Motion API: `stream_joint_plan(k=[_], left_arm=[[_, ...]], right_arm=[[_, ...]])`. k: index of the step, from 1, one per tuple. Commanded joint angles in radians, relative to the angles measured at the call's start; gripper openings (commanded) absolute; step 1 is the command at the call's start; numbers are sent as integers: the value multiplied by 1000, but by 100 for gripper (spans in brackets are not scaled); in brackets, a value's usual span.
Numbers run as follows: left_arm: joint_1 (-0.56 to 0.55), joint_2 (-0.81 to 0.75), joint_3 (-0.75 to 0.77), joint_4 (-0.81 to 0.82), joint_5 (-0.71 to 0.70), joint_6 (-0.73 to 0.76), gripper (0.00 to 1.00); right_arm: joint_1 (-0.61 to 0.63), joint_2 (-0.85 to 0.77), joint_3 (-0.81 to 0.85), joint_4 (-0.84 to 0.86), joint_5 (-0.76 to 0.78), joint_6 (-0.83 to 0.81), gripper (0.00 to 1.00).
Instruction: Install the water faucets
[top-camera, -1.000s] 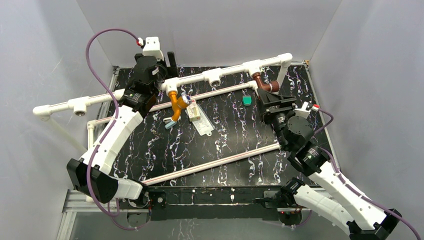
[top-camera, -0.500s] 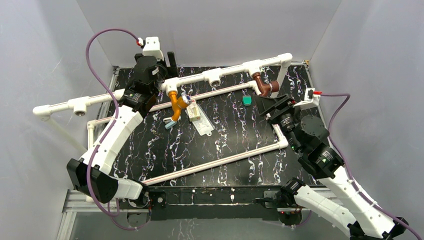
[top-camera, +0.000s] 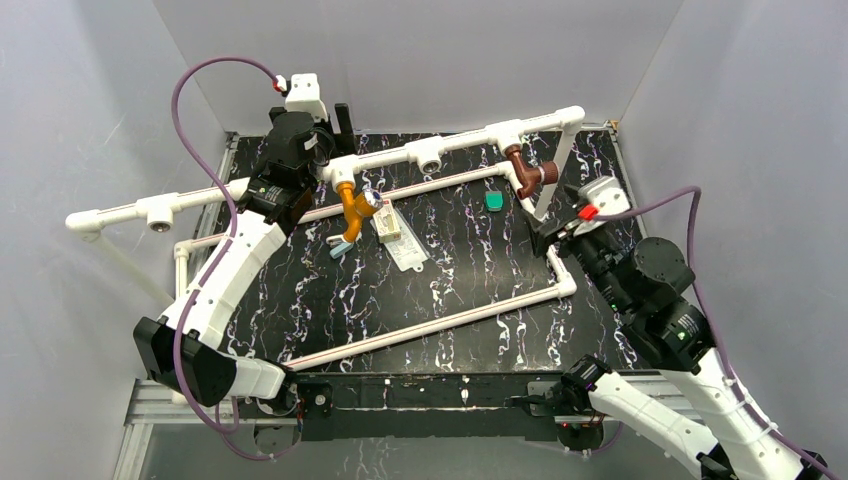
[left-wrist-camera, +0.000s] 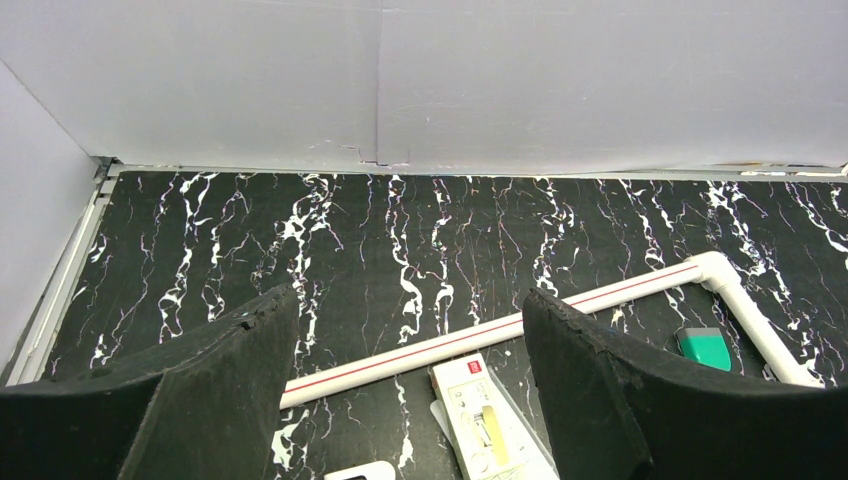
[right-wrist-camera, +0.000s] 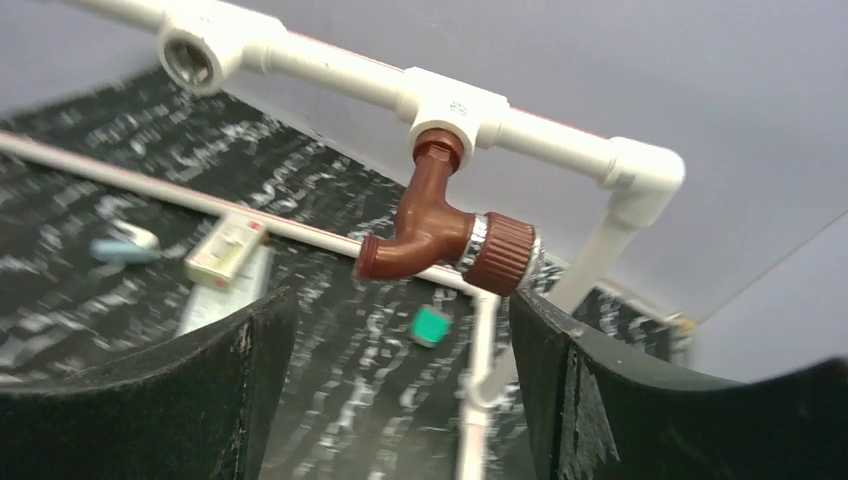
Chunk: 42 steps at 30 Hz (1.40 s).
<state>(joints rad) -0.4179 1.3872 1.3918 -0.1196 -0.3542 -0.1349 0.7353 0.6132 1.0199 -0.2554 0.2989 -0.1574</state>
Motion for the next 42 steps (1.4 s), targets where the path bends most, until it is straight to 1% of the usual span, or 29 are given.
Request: stream_joint_plan(k=[1,5,11,15,19,21,23,26,31,38,40,42], left_arm=[[-36,168,-126,-304,51,-3,80],[-36,166,-126,-305,50,-2,80],[-36,165,-126,-304,49,-3,80],[-36,165,-125,-304,49,-2,80],[-36,164,-125,-304,49,-2,80],[-36,164,-126,-304,49,-2,80],[-36,164,-126,-305,49,-2,80],[-36,165,-126,-304,51,-3,80],[-36,165,-125,-305,54,-3,80],[-36,162,-124,-305,56,-3,80],[-36,163,-125,-305,57,-3,80],[-36,163,-124,-304,57,-3,80]], right_arm=[[4,-22,40,-34,-105,-476,84],[4,-32,34,-81,-191,-726,84],[4,-1,-6,-23,-125,-1007,84],[4,16,-66,97,-86,-1159,84],[4,48,-105,186,-90,-1269,83],[4,57,-143,273,-92,-1322,83],[4,79,-153,334,-76,-1346,82],[5,118,-156,369,-59,-1349,80],[5,161,-186,441,-13,-1376,74],[4,166,-217,473,9,-1336,55],[4,167,-222,475,13,-1315,47],[5,168,-229,489,21,-1286,37]])
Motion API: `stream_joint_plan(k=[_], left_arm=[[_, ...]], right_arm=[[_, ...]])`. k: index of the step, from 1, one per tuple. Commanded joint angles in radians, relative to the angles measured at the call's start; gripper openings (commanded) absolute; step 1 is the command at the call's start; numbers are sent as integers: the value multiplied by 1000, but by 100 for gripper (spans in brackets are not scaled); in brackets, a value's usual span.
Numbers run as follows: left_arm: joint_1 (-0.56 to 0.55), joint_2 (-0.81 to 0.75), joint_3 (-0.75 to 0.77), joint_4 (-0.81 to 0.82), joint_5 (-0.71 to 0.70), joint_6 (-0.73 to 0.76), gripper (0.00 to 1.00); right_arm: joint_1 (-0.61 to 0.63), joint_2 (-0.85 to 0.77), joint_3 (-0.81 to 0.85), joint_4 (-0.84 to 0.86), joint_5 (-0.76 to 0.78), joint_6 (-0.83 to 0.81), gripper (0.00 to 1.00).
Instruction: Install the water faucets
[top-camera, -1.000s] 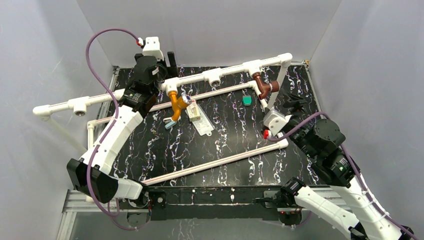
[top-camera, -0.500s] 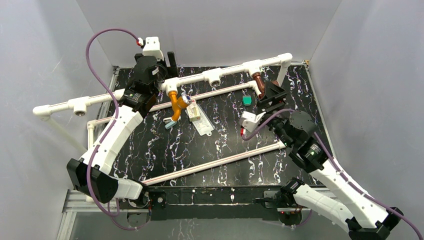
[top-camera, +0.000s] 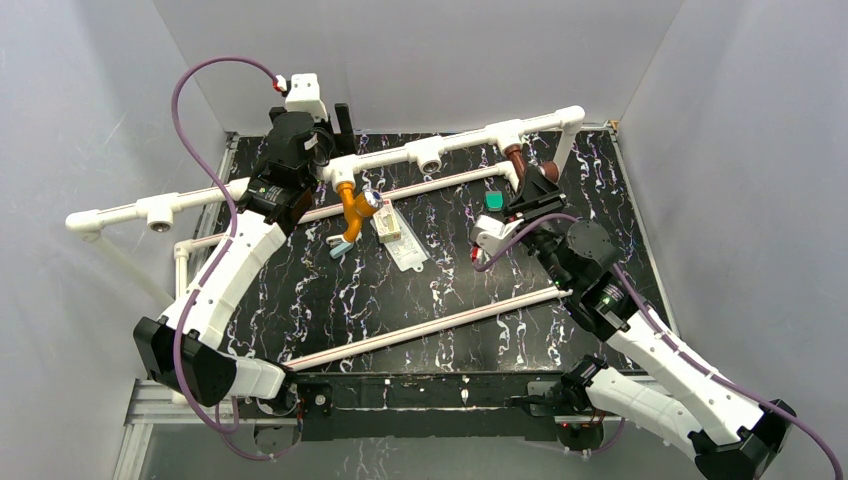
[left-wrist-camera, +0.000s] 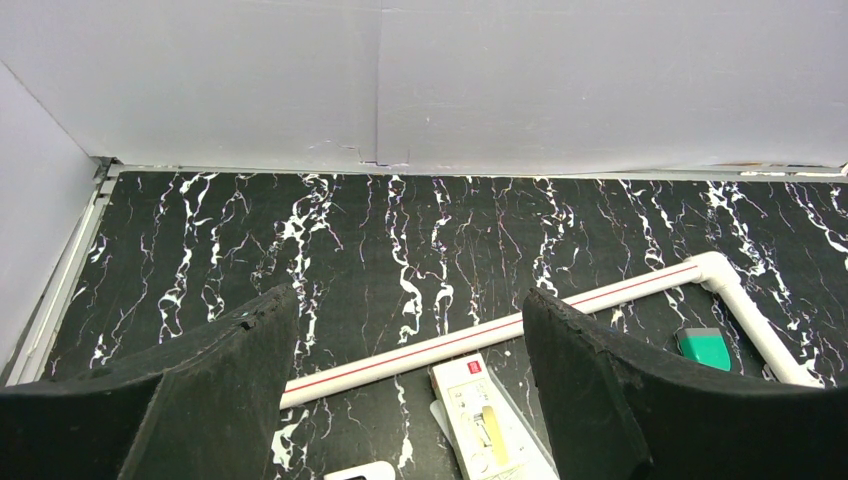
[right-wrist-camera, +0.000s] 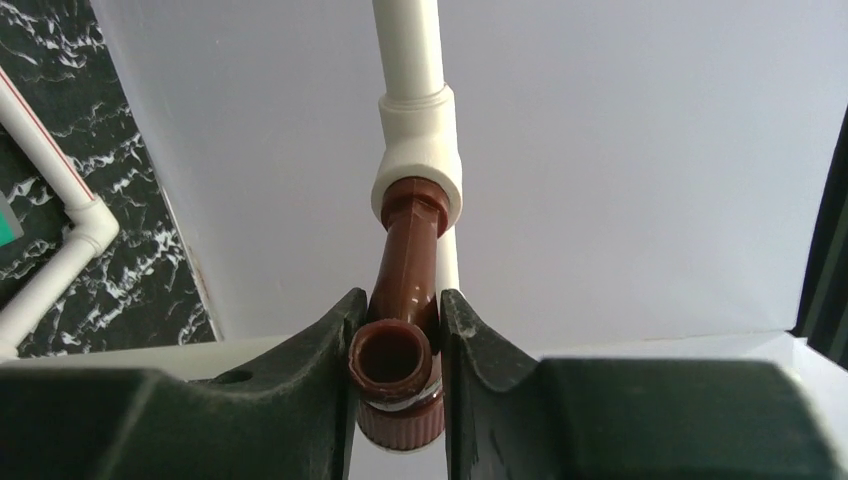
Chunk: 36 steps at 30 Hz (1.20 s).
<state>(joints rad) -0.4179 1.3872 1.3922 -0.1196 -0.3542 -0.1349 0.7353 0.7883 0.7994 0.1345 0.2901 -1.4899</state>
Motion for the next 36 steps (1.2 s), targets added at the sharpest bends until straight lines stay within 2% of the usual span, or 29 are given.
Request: stream_joint_plan(k=[1,3,5,6,13,24,32,36], left_arm=[[-36,164,-125,-304,55,-3,80],[-36,164,-124,-304,53,-4,80],[-36,166,-125,-305,54,-3,80],[-36,164,-124,-305,54,-3,80],[-36,163,-125,-305,52,-3,80],[-36,159,-125,-304,57,-4,80],[-36,156,-125,-305,59,-3,80],[-36,154,-124,-304,63,-3,80]], right_arm=[[4,-7,-11,105,30,71,32],[5,-6,-12,108,30,124,21],[6,-4,-15,114,30,193,5],[6,-3,-17,120,32,229,1],[6,1,-18,170,41,561,1],[6,-3,52,173,22,1232,1],[7,-7,111,155,46,1617,1],[6,-5,132,136,43,1736,1]])
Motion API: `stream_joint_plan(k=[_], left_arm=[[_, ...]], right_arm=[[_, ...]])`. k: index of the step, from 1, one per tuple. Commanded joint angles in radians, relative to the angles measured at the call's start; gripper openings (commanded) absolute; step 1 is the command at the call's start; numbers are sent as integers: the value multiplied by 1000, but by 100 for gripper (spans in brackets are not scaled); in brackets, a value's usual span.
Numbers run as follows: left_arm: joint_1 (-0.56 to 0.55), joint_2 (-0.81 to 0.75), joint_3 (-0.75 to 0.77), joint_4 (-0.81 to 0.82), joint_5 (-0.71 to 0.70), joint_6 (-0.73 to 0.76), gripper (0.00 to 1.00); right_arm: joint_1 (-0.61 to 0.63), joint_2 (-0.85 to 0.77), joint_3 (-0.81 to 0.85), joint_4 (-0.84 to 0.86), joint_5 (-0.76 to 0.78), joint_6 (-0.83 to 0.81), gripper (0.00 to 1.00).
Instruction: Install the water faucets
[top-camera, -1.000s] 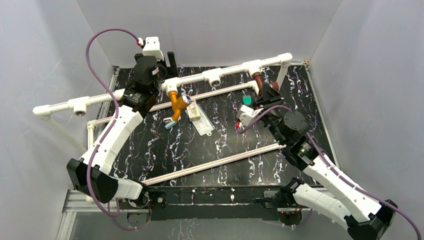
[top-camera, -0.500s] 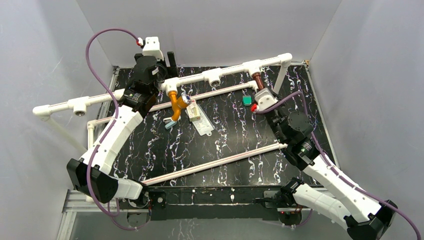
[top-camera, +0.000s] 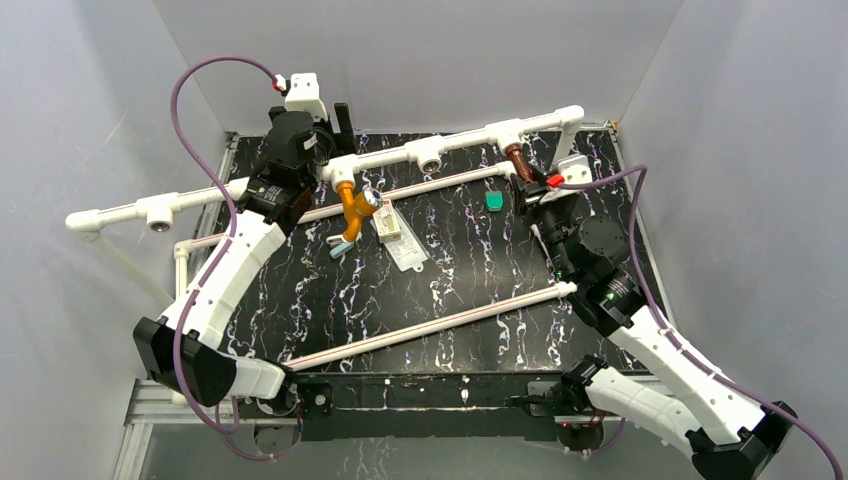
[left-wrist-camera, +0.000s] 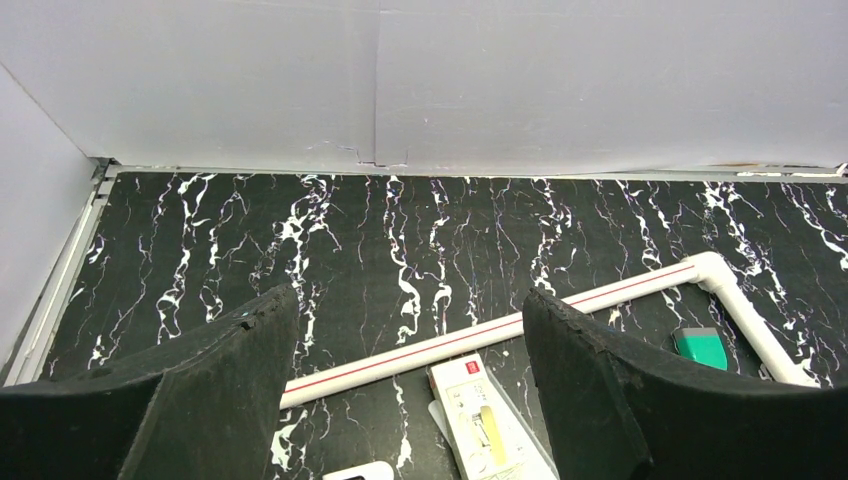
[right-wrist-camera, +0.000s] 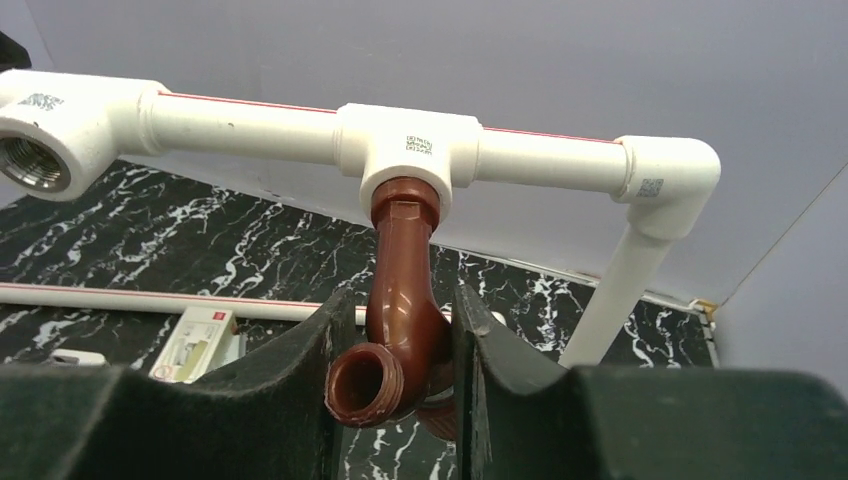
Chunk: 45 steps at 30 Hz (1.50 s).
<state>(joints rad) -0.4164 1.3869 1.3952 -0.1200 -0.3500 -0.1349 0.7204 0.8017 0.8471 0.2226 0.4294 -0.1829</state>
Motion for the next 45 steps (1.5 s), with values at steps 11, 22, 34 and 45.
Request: stream_joint_plan(k=[11,22,34,45], left_arm=[[-38,151,-127,-305,60,-5,80],[-38,156,-127,-305,62,-5,80],[-39,157,-126,-304,63,-5,80],[-39,159,-128,-305,62,-5,80]], right_arm=[[20,-5,127,-33,-130,327,5],[21,-5,122,-90,-127,6,72],[20,33,83,-39,-35,-342,79],[21,79,30,45,21,-401,66]])
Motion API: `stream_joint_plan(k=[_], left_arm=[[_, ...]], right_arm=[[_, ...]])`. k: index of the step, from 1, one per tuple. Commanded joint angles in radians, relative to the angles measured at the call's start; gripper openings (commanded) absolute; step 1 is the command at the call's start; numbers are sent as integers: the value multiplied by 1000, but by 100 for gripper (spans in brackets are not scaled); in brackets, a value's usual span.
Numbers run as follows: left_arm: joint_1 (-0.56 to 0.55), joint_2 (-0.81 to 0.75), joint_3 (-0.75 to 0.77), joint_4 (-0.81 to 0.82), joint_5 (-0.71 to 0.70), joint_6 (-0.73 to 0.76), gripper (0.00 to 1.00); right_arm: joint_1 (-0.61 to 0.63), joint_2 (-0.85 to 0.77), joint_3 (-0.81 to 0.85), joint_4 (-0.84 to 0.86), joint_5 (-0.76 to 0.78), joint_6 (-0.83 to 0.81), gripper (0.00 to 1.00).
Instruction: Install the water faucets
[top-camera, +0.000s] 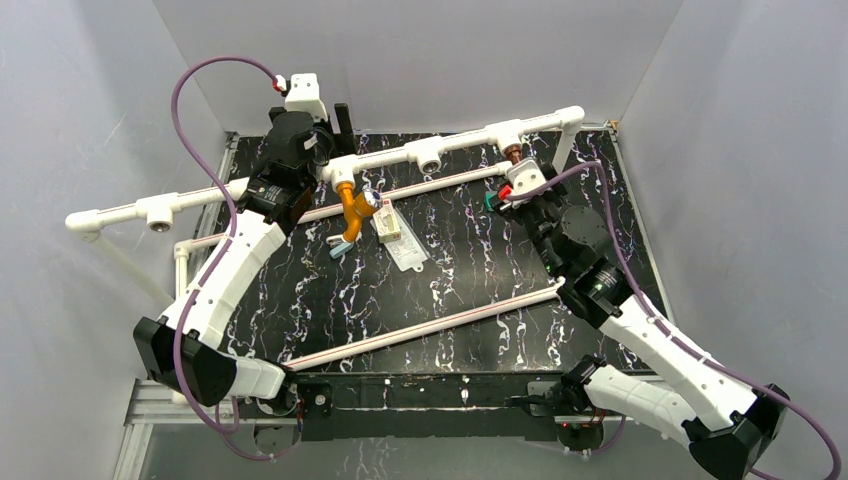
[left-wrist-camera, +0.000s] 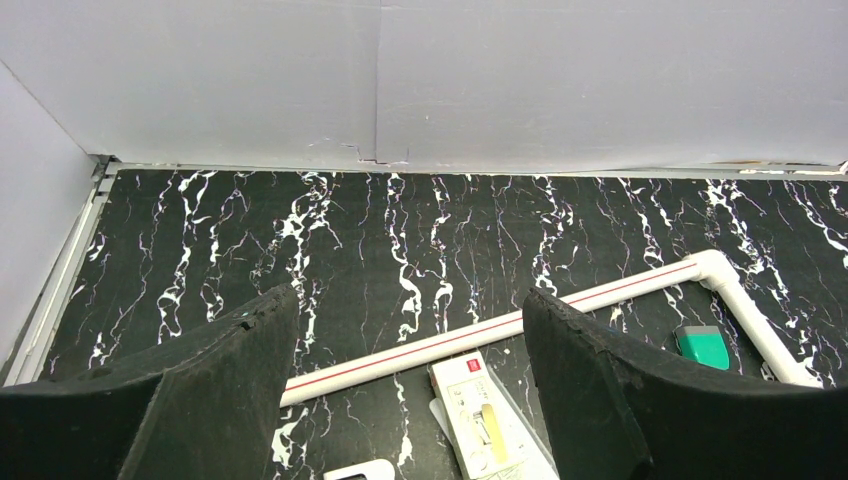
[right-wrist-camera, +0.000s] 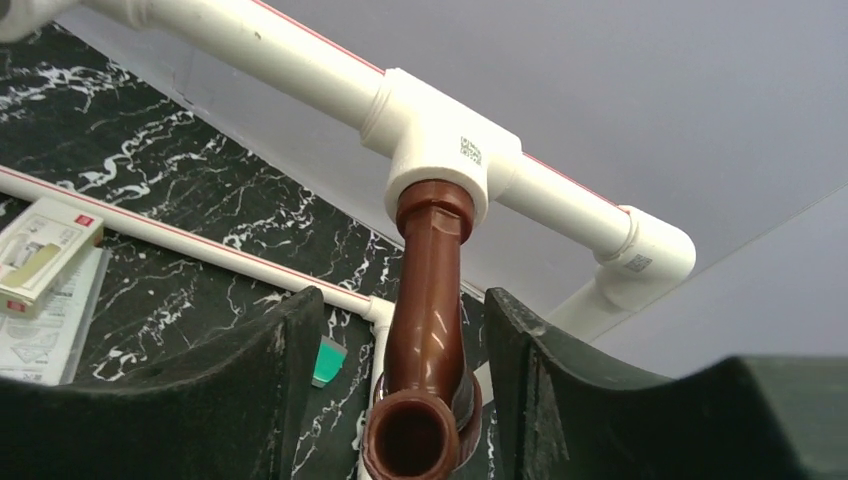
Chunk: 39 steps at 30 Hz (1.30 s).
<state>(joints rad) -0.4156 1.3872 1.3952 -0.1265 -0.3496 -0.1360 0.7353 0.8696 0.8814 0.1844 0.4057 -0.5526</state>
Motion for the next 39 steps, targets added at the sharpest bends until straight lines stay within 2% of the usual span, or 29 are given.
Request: stream_joint_plan(k=[1,3,9,10,13,26,29,35,36,39], left_arm=[[-40,160,-128,-298,61,-4,80],[-41,159,-128,-299,60,-4,80],[-43,161,-127,-298,60,-4,80],[-43,161,-126,-298,58,-4,80],[-43,160,-128,-299,57,-2,80],[-45,155,-128,-299,55,-2,80],[-45,154,-128,-299,55,-2,80],[-45,156,-126,-298,55,-2,80],[-45,157,-127,-298,55,-2,80],[-45,160,-127,-300,55,-2,80]], right_arm=[[6,15,-5,87,56,-33,64],[6,15,-7,100,78,-37,54],[6,-8,-9,110,74,28,5],[6,-11,-8,110,74,54,1],[6,-20,-7,107,66,159,1],[6,-3,45,92,30,809,1],[6,15,69,72,25,827,1],[6,0,62,39,21,743,1],[6,-7,64,27,14,731,6],[6,-25,73,-4,7,698,40]])
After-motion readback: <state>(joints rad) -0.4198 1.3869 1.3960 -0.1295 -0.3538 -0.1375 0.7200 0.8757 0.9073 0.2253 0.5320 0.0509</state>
